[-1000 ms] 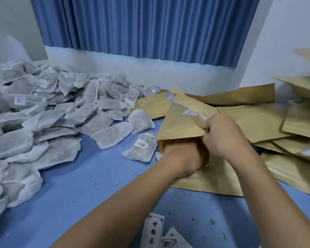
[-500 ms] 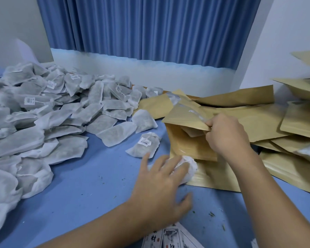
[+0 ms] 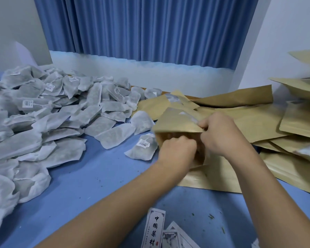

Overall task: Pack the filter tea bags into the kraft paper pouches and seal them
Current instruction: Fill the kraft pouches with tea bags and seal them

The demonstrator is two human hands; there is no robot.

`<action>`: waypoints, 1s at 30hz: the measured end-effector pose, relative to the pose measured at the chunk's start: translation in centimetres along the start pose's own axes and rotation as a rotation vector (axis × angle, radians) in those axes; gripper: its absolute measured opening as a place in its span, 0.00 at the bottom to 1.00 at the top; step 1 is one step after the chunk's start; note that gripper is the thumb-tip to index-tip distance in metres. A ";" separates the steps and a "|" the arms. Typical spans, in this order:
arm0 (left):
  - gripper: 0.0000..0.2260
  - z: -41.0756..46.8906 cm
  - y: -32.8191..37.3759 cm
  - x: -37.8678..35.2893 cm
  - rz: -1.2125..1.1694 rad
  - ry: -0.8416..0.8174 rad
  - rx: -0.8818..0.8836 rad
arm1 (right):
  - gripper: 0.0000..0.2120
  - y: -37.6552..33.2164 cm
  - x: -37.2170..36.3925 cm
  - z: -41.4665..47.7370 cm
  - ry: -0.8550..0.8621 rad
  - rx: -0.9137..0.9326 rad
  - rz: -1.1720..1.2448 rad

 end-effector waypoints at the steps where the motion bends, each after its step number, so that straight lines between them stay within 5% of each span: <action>1: 0.12 1.7 0.0 -1.6 -0.036 -0.114 0.059 | 0.13 -0.3 0.1 -0.2 0.024 0.029 -0.006; 4: 0.19 4.6 0.2 -2.7 -0.177 -0.237 0.112 | 0.12 -0.7 0.3 -0.3 0.090 0.049 -0.054; 6: 0.10 3.9 1.5 -1.7 -0.279 -0.145 -0.071 | 0.07 -0.4 0.4 0.1 0.152 0.012 -0.117; 9: 0.08 -0.5 1.2 0.2 -0.362 0.180 -0.198 | 0.10 0.2 0.3 0.4 0.195 -0.018 -0.207; 11: 0.08 -3.4 -0.1 1.2 -0.254 0.570 -0.277 | 0.10 0.4 -0.1 0.6 0.189 -0.025 -0.234; 13: 0.07 -5.0 -2.8 2.3 -0.286 0.749 -0.111 | 0.10 0.4 -0.5 0.5 0.182 -0.045 -0.240; 15: 0.02 -5.5 -5.6 1.9 -0.320 0.626 0.177 | 0.09 0.3 -0.8 0.3 0.175 -0.062 -0.236; 17: 0.14 -5.8 -7.6 -0.7 -0.268 0.274 0.348 | 0.09 0.0 -1.2 0.1 0.152 -0.064 -0.229; 19: 0.21 -6.4 -8.4 -2.2 -0.322 0.100 0.369 | 0.10 -0.3 -1.6 0.0 0.136 -0.051 -0.224; 23: 0.20 -7.6 -7.8 0.2 -0.526 0.335 0.284 | 0.09 -0.6 -1.6 -0.4 0.156 -0.038 -0.235; 27: 0.18 -8.7 -4.4 4.4 -0.358 0.757 -0.233 | 0.04 -0.4 -0.5 -0.5 0.180 -0.035 -0.190; 30: 0.11 -5.8 -0.9 3.1 -0.127 0.544 -0.348 | 0.05 -0.8 -0.4 -0.9 0.130 -0.021 -0.173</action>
Point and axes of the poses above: each hand's wrist, its own z-axis towards the middle knuckle, its own x-axis out of the back of the hand, y = z × x, the point moved 5 cm from there along z, towards the middle knuckle, and after that the axes turned 4 degrees about z, right-handed, at the moved point
